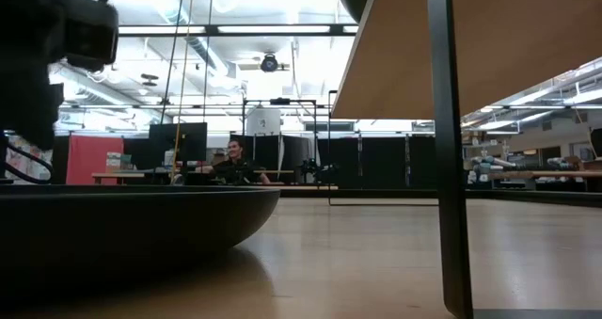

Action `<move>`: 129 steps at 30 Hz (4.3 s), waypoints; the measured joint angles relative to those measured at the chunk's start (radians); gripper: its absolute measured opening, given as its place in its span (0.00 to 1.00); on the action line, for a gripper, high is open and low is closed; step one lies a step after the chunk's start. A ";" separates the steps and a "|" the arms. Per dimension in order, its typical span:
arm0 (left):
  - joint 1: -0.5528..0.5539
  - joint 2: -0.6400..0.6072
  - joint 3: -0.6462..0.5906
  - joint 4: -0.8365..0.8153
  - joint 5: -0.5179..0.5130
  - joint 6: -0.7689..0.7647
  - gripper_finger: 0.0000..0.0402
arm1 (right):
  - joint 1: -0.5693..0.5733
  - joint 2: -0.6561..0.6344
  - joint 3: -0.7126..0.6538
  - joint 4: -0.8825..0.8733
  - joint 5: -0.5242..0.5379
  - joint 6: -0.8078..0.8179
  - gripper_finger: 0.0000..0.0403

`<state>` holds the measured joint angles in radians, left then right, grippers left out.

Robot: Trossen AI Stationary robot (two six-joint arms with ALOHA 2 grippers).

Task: Place and stack plates onto a shelf
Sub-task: Put the black plate on the top of the gray plate on the shelf

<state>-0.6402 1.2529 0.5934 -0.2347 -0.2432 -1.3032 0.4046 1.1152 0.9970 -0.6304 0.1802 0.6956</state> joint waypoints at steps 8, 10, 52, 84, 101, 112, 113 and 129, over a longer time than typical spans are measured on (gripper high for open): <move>-0.019 0.112 0.000 0.012 0.002 -0.040 0.43 | 0.000 0.000 0.000 0.000 0.000 0.000 0.47; -0.019 0.131 0.000 0.009 0.002 -0.053 0.43 | 0.000 0.000 0.000 0.000 0.000 0.000 0.47; -0.017 0.252 0.000 0.091 0.037 -0.103 0.10 | 0.000 0.000 0.000 0.000 0.000 0.000 0.46; -0.018 0.039 -0.002 -0.048 0.033 -0.061 0.04 | 0.000 0.000 0.000 0.001 0.000 0.000 0.46; -0.018 -0.296 -0.001 -0.206 -0.031 0.018 0.05 | 0.000 0.000 0.000 0.006 0.000 0.000 0.46; -0.018 -0.445 0.000 -0.306 -0.307 0.017 0.05 | 0.000 0.000 0.000 0.008 0.000 0.000 0.46; -0.018 -0.454 0.000 -0.317 -0.341 0.017 0.05 | 0.000 0.000 0.000 0.008 0.000 0.000 0.46; 0.030 -0.494 0.000 -0.339 -0.817 0.014 0.04 | -0.044 0.000 0.000 0.169 0.093 -0.090 0.46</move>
<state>-0.6103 0.7586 0.5934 -0.5736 -1.0604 -1.2892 0.3601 1.1152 0.9966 -0.4613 0.2734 0.6059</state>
